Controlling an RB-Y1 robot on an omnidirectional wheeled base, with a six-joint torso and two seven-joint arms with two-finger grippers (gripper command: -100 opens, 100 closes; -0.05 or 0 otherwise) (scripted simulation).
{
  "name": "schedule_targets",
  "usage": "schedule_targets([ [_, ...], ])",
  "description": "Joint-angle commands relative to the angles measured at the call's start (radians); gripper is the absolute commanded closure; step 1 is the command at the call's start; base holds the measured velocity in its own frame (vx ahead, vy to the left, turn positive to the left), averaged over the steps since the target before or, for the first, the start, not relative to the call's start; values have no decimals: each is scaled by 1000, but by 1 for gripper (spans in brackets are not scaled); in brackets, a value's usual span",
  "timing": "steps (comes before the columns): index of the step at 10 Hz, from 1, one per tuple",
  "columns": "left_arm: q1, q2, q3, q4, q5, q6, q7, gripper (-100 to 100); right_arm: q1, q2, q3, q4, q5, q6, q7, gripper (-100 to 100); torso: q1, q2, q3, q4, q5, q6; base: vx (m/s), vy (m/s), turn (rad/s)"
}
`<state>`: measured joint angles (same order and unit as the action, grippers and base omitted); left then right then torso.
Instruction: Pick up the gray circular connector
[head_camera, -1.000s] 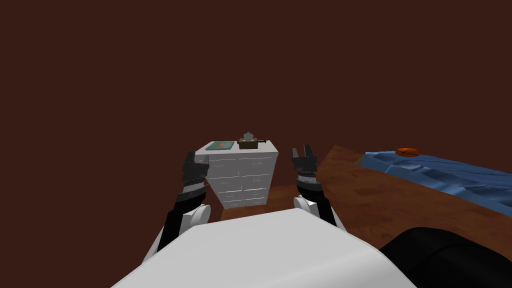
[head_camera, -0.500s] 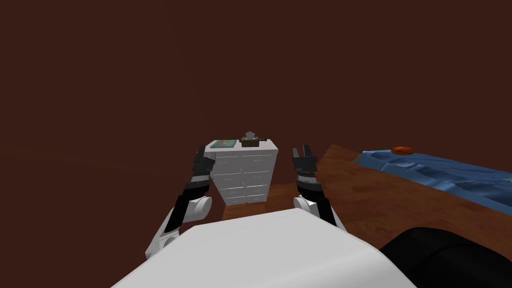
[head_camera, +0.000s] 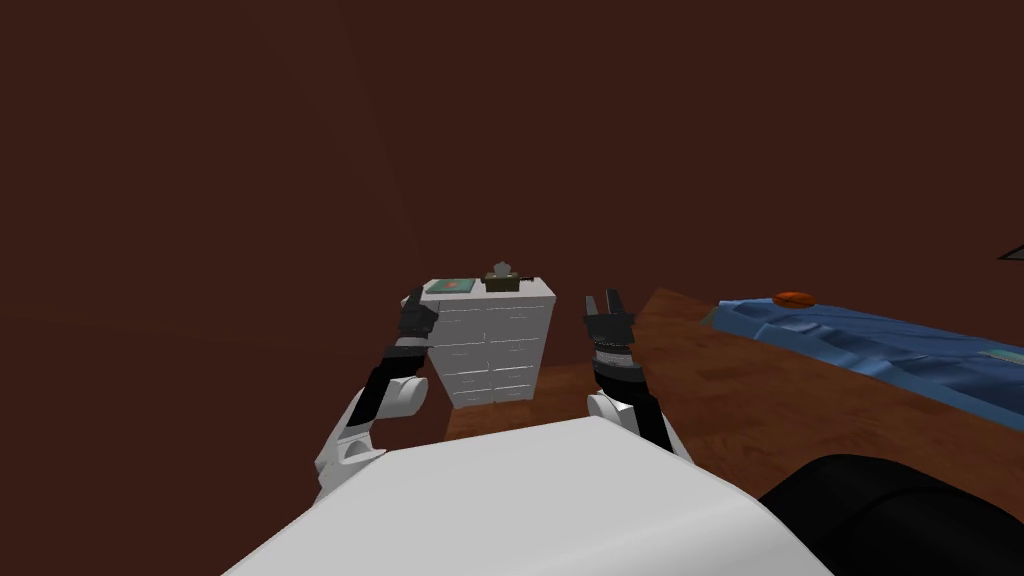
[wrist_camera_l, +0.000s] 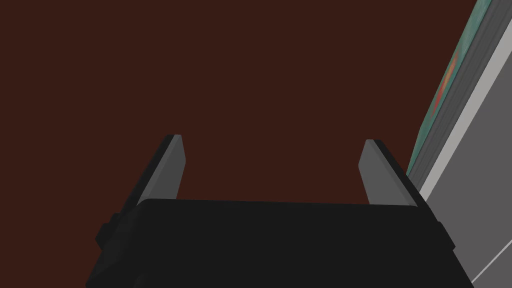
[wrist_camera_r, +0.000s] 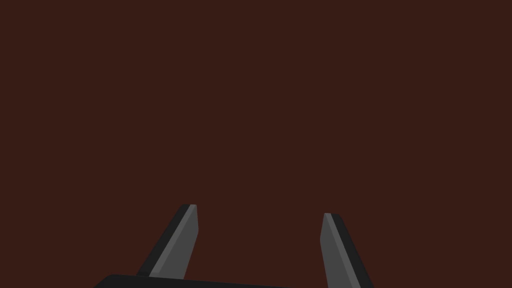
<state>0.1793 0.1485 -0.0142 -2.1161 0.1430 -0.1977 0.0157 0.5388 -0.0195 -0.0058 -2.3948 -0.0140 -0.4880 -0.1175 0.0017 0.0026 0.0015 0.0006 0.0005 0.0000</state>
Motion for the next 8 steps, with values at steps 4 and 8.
schedule_targets([
  [4,-130,25,6,60,14,136,34,-100,0,0,0,0,0,0,0,0,0,0,0,0,0,0,-47,24,-23],
  [8,-230,46,14,137,30,234,65,-100,0,0,0,0,0,0,0,0,0,-1,-1,0,0,0,-32,19,-19],
])
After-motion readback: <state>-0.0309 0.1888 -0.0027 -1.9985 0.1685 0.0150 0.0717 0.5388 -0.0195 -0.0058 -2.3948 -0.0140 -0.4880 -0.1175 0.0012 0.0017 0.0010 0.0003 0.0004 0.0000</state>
